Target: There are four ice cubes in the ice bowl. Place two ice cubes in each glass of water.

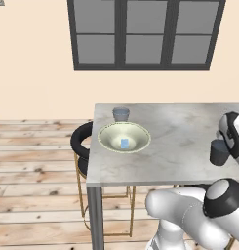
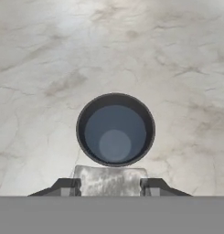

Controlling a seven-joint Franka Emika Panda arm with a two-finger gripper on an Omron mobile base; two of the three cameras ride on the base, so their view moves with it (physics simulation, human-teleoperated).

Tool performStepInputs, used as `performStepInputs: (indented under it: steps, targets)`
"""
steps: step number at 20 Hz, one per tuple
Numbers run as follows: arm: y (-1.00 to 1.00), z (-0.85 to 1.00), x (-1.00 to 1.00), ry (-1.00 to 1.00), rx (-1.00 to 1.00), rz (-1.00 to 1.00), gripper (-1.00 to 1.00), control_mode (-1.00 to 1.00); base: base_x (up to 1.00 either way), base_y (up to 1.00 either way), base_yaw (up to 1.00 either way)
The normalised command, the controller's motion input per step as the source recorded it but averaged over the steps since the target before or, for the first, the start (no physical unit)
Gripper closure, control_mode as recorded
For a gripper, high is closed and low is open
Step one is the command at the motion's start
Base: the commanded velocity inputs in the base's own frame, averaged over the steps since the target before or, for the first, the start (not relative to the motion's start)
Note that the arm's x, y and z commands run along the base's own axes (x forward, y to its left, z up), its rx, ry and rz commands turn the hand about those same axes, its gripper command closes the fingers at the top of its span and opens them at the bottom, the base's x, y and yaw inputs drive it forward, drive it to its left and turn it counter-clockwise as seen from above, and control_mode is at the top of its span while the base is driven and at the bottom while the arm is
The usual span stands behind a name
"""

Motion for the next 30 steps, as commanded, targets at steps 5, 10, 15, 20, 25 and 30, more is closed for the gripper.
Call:
performStepInputs:
  steps: [5,10,15,20,25,30]
  targets:
    - [0.0,-0.09,0.29,0.05,0.01,0.0,1.0,-1.0,0.0,0.0,0.0]
    - [0.0,-0.1,0.25,0.04,0.0,0.0,1.0,-1.0,0.0,0.0,0.0]
    - [0.0,-0.29,0.09,0.04,0.0,0.0,1.0,-1.0,0.0,0.0,0.0]
    - [0.0,-0.23,0.06,0.02,0.0,0.0,1.0,-1.0,0.0,0.0,0.0]
    - [-0.04,-0.15,0.01,0.02,0.01,0.0,1.0,-1.0,0.0,0.0,0.0]
    - [-0.02,-0.16,0.0,0.04,0.0,0.0,1.0,-1.0,0.0,0.0,0.0]
